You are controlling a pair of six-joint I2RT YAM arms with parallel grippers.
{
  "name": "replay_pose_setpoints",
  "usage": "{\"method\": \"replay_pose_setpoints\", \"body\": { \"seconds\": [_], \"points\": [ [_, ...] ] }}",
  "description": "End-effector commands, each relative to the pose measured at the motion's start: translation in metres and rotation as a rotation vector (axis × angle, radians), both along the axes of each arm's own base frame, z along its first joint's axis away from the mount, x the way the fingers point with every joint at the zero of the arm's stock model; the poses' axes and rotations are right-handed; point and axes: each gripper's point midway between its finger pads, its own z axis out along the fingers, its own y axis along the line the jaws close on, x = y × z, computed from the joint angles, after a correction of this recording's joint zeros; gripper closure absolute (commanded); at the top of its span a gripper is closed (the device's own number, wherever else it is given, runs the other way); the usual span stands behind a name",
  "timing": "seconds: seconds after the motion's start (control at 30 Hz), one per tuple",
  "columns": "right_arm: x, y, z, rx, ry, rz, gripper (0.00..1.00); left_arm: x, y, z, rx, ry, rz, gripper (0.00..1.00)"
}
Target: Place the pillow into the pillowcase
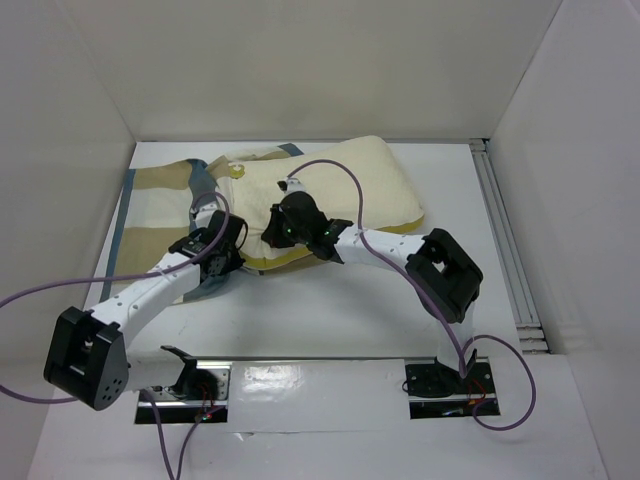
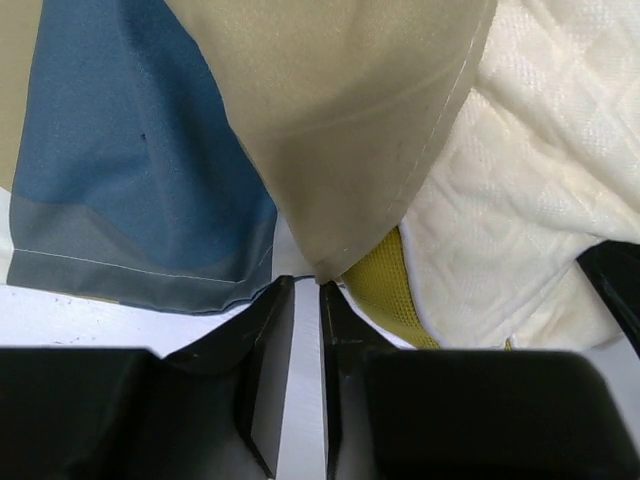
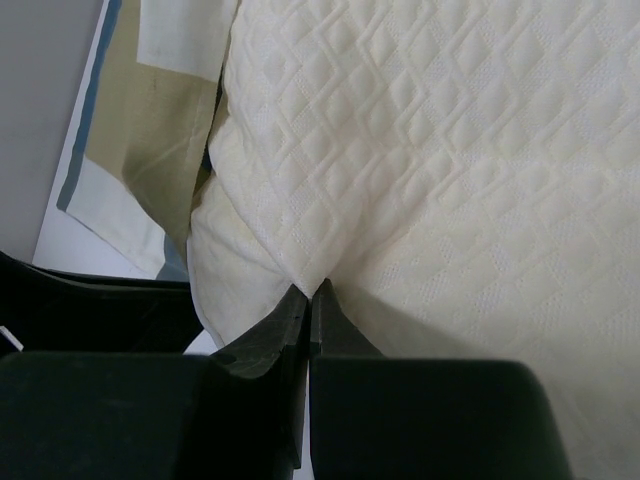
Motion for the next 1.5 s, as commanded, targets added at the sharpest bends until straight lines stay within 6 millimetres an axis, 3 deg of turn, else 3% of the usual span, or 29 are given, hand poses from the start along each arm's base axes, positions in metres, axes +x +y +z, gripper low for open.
{"method": "replay_pose_setpoints", "body": {
  "seconds": [0.0,0.17,0.3,0.37,0.4,0.5,0.8,0.9,0.97,1.07,1.13,1.2,1.3,1.4,1.43,1.47],
  "points": [
    [0.016,0.01,0.036,0.066,-0.077,-0.01,1.0,0.014,-0.001,0.014,0.007,-0.048,0.006,0.71],
    [0.016,0.01,0.036,0.066,-0.077,-0.01,1.0,0.012,-0.002,0.012,0.004,-0.037,0.001,1.0],
    [0.016,0.01,0.036,0.066,-0.077,-0.01,1.0,0.011,-0.004,0.012,-0.003,-0.034,-0.004,0.99],
    [0.016,0.01,0.036,0.066,-0.077,-0.01,1.0,0.01,-0.004,0.011,-0.012,-0.028,0.011,0.85],
    [0.016,0.01,0.036,0.066,-0.077,-0.01,1.0,0.011,-0.002,0.012,-0.009,-0.033,0.025,0.63],
    [0.016,0.01,0.036,0.066,-0.077,-0.01,1.0,0.007,0.001,0.005,0.001,-0.022,0.039,0.5],
    [0.012,0.013,0.031,0.067,-0.062,0.015,1.0,0.025,0.006,0.014,-0.011,-0.175,0.076,0.48],
    [0.012,0.013,0.031,0.067,-0.062,0.015,1.0,0.025,0.006,0.015,-0.008,-0.188,0.066,0.4],
    [0.012,0.012,0.029,0.06,-0.056,0.015,1.0,0.025,0.006,0.011,-0.003,-0.177,0.065,0.4],
    [0.012,0.012,0.029,0.06,-0.056,0.015,1.0,0.026,0.01,0.006,0.02,-0.166,0.087,0.52],
    [0.012,0.012,0.029,0.06,-0.056,0.015,1.0,0.028,0.01,0.004,0.021,-0.164,0.086,0.51],
    [0.012,0.012,0.029,0.06,-0.056,0.015,1.0,0.031,0.008,0.003,0.018,-0.17,0.087,0.42],
    [0.012,0.012,0.029,0.06,-0.056,0.015,1.0,0.035,0.005,0.003,0.005,-0.181,0.082,0.42],
    [0.012,0.012,0.029,0.06,-0.056,0.015,1.0,0.036,0.007,0.001,0.018,-0.177,0.089,0.56],
    [0.012,0.012,0.029,0.06,-0.056,0.015,1.0,0.036,0.008,0.001,0.025,-0.18,0.095,0.7],
    [0.011,0.012,0.028,0.053,-0.05,0.015,1.0,0.034,0.009,0.0,0.024,-0.173,0.101,0.76]
  ]
}}
